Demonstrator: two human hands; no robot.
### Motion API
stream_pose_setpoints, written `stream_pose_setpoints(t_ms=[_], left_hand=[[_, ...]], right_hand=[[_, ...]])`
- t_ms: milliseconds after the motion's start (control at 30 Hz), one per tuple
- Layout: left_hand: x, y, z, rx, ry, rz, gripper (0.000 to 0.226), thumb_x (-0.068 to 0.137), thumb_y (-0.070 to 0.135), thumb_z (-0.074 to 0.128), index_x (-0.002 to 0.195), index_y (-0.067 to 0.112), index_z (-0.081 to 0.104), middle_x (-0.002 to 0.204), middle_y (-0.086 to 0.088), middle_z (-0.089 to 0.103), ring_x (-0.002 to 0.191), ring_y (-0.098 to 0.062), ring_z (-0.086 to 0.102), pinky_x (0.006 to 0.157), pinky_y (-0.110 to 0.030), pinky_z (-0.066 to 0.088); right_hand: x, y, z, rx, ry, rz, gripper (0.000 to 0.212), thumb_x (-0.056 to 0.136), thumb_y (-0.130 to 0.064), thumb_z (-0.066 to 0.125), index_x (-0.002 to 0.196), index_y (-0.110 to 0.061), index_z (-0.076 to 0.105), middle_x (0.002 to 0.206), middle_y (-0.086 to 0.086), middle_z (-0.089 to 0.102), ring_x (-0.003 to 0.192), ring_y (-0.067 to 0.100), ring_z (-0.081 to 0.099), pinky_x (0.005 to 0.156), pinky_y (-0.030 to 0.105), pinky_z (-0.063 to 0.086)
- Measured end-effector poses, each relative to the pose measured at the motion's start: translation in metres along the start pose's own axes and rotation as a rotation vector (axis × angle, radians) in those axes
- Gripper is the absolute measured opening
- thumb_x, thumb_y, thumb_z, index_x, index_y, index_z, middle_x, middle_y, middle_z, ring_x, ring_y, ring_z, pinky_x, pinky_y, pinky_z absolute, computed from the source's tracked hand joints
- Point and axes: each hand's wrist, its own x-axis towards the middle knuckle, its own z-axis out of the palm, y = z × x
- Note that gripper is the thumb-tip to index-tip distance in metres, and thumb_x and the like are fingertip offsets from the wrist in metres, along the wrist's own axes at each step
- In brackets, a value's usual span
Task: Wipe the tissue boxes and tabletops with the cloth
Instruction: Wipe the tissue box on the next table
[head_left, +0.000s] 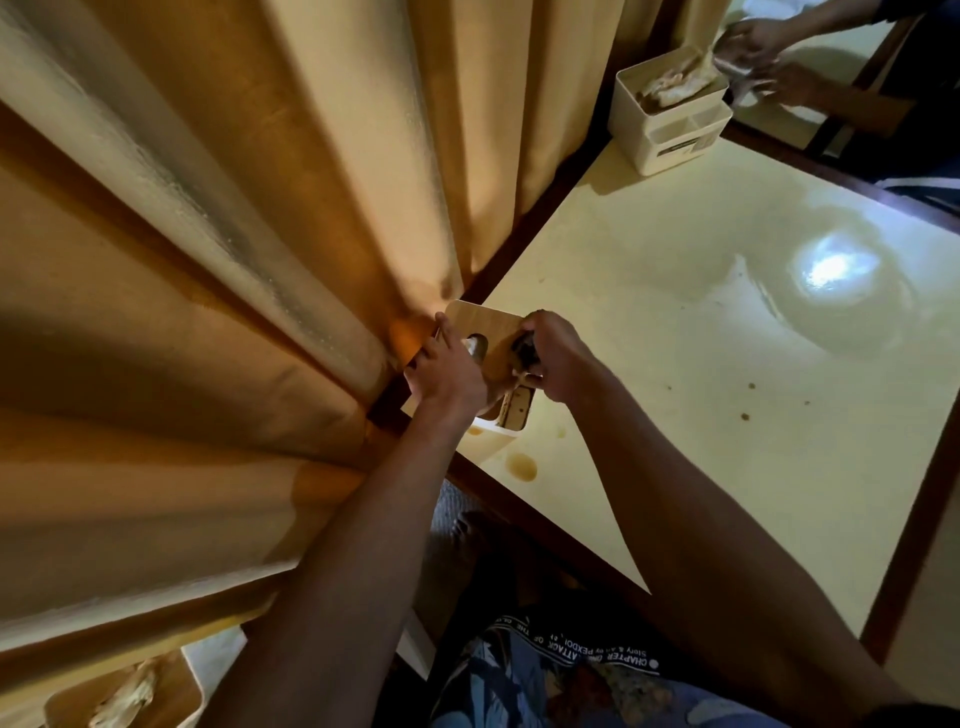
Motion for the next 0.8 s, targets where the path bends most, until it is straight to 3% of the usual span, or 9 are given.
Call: stream_pose_setpoints(t_ms=[133,267,433,567,700,800], left_hand=[[0.001,0.001,0.002,-0.026,0.003,-0.002,0.139,0.075,0.063,0.082,0.163,0.012,-0.012,0.158,-0.023,0.034,0.139,-0.040,0.044,0.108,-0.055,0.044],[0.001,0.002,0.004,-0.050,-0.002,-0.008,0.143,0.070,0.076,0.077,0.164,0.015,-0.012,0.159,-0.022,0.032,0.141,-0.040,0.042,0.111,-0.055,0.041],[0.000,0.001,0.003,-0.030,-0.008,0.001,0.145,0.069,0.080,0.075,0.164,0.014,-0.013,0.161,-0.023,0.030,0.143,-0.041,0.040,0.111,-0.054,0.038],[-0.001,0.001,0.002,-0.032,-0.003,0.004,0.143,0.071,0.078,0.076,0.164,0.014,-0.013,0.161,-0.024,0.030,0.142,-0.042,0.041,0.110,-0.055,0.039],[-0.003,0.002,0.002,-0.042,0.012,0.004,0.142,0.073,0.077,0.075,0.163,0.015,-0.015,0.162,-0.023,0.030,0.143,-0.041,0.041,0.113,-0.056,0.039],[-0.003,0.002,0.002,-0.040,0.019,0.006,0.146,0.069,0.080,0.075,0.162,0.013,-0.016,0.161,-0.023,0.032,0.142,-0.040,0.042,0.112,-0.056,0.040]], right_hand=[[0.003,-0.009,0.007,0.032,-0.006,0.072,0.014,0.094,-0.015,0.042,0.092,-0.013,0.056,0.096,0.011,0.058,0.092,0.026,0.058,0.090,0.040,0.055],[0.003,-0.010,0.009,0.069,0.043,0.069,0.008,0.093,-0.014,0.041,0.093,-0.015,0.050,0.087,0.008,0.050,0.083,0.023,0.050,0.068,0.031,0.045],[0.011,-0.013,0.002,0.159,0.067,0.003,0.012,0.093,-0.012,0.047,0.090,-0.013,0.058,0.090,0.011,0.059,0.082,0.023,0.058,0.077,0.034,0.053],[0.012,-0.010,0.004,0.141,0.078,-0.023,0.013,0.094,-0.016,0.047,0.093,-0.013,0.060,0.095,0.013,0.063,0.087,0.026,0.062,0.066,0.033,0.056],[0.012,-0.012,0.006,0.111,0.056,0.010,0.016,0.092,-0.012,0.044,0.097,-0.011,0.059,0.101,0.016,0.065,0.093,0.029,0.065,0.079,0.040,0.061],[0.001,-0.022,-0.001,0.057,0.044,-0.032,0.012,0.095,-0.012,0.047,0.096,-0.009,0.059,0.085,0.014,0.061,0.076,0.025,0.061,0.061,0.031,0.053]])
